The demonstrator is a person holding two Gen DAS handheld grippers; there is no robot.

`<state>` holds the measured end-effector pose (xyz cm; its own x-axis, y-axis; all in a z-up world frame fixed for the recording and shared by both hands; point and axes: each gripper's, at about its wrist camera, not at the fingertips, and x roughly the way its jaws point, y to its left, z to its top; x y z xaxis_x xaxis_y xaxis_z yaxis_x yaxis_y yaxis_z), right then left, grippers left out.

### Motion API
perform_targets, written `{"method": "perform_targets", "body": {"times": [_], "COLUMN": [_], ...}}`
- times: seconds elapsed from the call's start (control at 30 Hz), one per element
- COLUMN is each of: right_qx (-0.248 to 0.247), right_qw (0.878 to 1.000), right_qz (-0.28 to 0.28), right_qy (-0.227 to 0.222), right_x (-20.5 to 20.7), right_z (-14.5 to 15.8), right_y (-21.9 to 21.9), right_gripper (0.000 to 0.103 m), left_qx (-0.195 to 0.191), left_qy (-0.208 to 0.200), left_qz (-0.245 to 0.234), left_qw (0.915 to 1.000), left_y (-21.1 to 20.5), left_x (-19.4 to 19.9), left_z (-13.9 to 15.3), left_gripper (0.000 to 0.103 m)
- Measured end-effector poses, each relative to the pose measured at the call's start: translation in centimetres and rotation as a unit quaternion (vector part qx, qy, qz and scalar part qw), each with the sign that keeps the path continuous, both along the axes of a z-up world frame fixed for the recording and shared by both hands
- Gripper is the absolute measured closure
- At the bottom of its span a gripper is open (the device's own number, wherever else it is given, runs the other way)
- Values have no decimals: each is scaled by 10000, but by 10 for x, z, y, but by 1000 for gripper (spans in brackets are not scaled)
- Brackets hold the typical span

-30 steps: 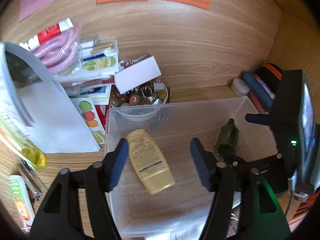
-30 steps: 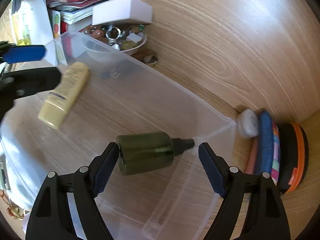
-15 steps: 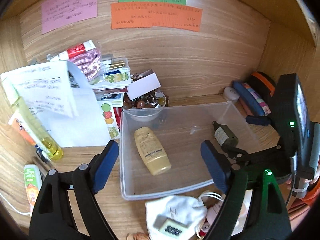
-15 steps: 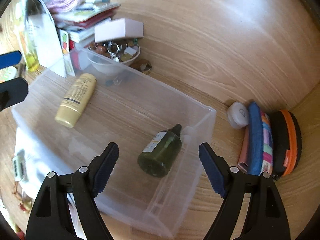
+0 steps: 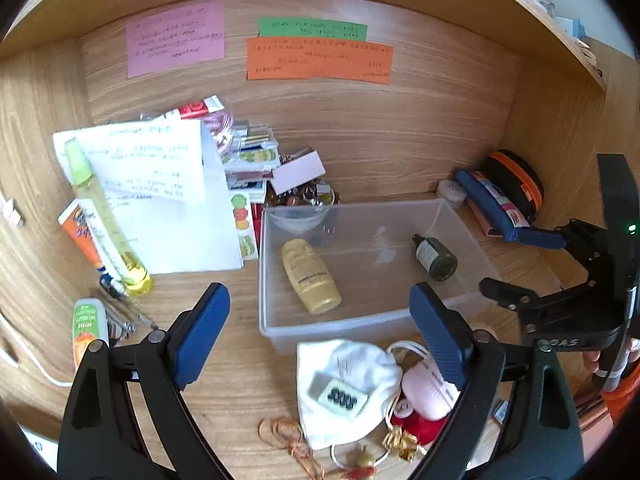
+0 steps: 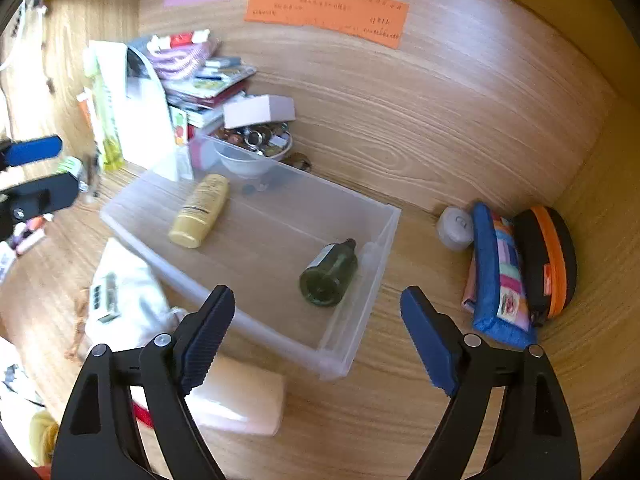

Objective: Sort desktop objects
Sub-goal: 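Open both grippers to drop the tube and bottle into the clear box, then grasp the dotted tile with the left gripper while the right grasps the white cup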

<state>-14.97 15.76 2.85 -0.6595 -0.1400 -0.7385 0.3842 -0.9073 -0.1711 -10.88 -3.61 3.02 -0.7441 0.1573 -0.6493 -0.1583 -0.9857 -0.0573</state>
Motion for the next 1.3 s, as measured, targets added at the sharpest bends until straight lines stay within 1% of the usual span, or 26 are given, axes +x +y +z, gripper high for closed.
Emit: {"method": "perform_targets", "body": {"times": [0.2,0.33,0.47,0.63,0.67,0.7,0.77,0.8,0.93,1.0,1.03,1.17,1.2,1.3], "right_qx": [-231,-312,-424,-584,-589,-604,-656,-708,-824,-834,-843,-887,-901,-950], "right_qw": [9996,9994,9991,9978,9977,9975,9969,9965,9956,9954,9951,9939,9935,9913], "right_qz": [77,81,80,218,230,229,194,162,91,77,77,63,58,19], "right_qy": [144,146,30,-215,-247,-293,-392,-411,-428,-475,-503,-647,-694,-913], "right_x": [28,45,59,69,69,68,65,64,61,59,57,53,51,44], "right_z": [-3,-12,-28,-51,-54,-58,-65,-68,-73,-75,-76,-80,-82,-86], "right_y": [11,17,20,14,12,10,9,9,8,7,6,5,6,10], "right_gripper": [18,18,18,18,18,18,18,19,20,21,21,22,22,22], "left_qx": [42,63,63,-124,-143,-171,-228,-235,-186,-117,-70,141,224,252], "left_qy": [-97,-139,-267,-309,-313,-322,-396,-453,-558,-576,-599,-597,-586,-608], "left_qz": [36,55,9,-140,-154,-196,-313,-353,-413,-447,-476,-632,-680,-669], "left_qw": [9999,9999,9996,9993,9993,9991,9985,9981,9974,9973,9970,9961,9957,9956], "left_y": [-5,-6,-6,1,1,3,5,7,7,5,5,3,2,0], "left_x": [18,28,34,46,47,48,49,48,42,39,37,33,32,27], "left_z": [-19,-34,-52,-73,-75,-78,-84,-88,-96,-99,-100,-102,-102,-102], "left_gripper": [11,11,11,13,17,27,36,39,44,51,52,63,63,63]}}
